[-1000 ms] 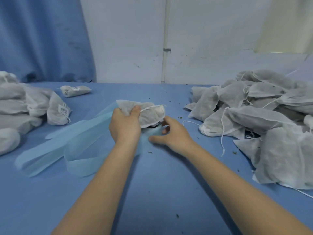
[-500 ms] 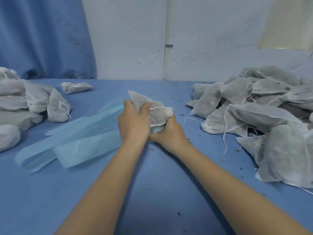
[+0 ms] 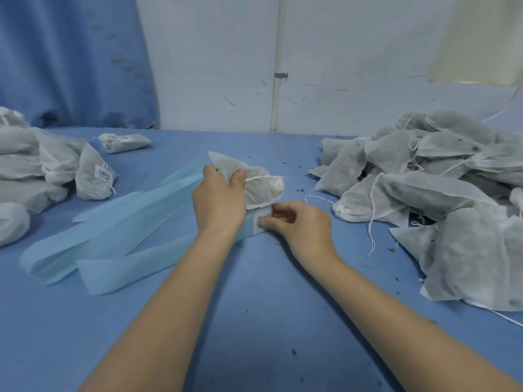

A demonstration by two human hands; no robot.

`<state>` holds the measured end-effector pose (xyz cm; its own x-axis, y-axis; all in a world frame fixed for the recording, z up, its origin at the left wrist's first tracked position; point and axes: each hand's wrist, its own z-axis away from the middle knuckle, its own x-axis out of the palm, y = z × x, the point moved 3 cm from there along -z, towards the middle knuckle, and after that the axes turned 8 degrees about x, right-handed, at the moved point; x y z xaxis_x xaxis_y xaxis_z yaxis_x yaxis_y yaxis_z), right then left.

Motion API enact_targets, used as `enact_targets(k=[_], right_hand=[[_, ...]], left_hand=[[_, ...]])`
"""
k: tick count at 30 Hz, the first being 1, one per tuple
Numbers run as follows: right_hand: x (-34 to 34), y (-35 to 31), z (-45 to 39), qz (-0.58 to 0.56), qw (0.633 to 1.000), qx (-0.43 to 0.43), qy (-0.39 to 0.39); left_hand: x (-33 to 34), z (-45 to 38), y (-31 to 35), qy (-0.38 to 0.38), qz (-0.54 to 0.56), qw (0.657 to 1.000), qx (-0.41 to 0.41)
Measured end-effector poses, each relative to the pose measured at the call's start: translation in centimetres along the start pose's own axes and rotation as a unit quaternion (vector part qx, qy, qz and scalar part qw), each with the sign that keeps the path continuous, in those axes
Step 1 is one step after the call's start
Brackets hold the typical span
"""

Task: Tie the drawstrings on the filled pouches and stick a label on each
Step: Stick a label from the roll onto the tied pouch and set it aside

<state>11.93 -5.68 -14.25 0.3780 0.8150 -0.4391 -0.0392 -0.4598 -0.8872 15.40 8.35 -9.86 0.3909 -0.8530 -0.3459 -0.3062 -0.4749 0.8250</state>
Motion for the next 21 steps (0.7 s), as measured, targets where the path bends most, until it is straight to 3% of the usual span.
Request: enact_targets(k=[9, 14, 17, 21], right_hand=[[0.2, -0.6, 1.0, 0.123, 0.992, -0.018, 0.037], [0.7, -2.0, 3.1, 0.223, 0.968, -0.09, -0.065], [-0.5, -2.7, 4.5, 0.191, 0.967, -0.11, -0.125], [-4.2, -3.7, 5.1, 0.083, 0.988, -0.096, -0.091]], left_hand=[[0.0, 0.1, 0.1, -0.001, -0.001, 1.0, -0.002], [-0.1, 0.1, 0.2, 0.003, -0.005, 1.0, 0.013], [-0.2, 0.2, 0.4, -0.003, 0.008, 1.0, 0.021], [0.0, 0.7, 1.2, -0.013, 0.048, 0.996, 0.069]])
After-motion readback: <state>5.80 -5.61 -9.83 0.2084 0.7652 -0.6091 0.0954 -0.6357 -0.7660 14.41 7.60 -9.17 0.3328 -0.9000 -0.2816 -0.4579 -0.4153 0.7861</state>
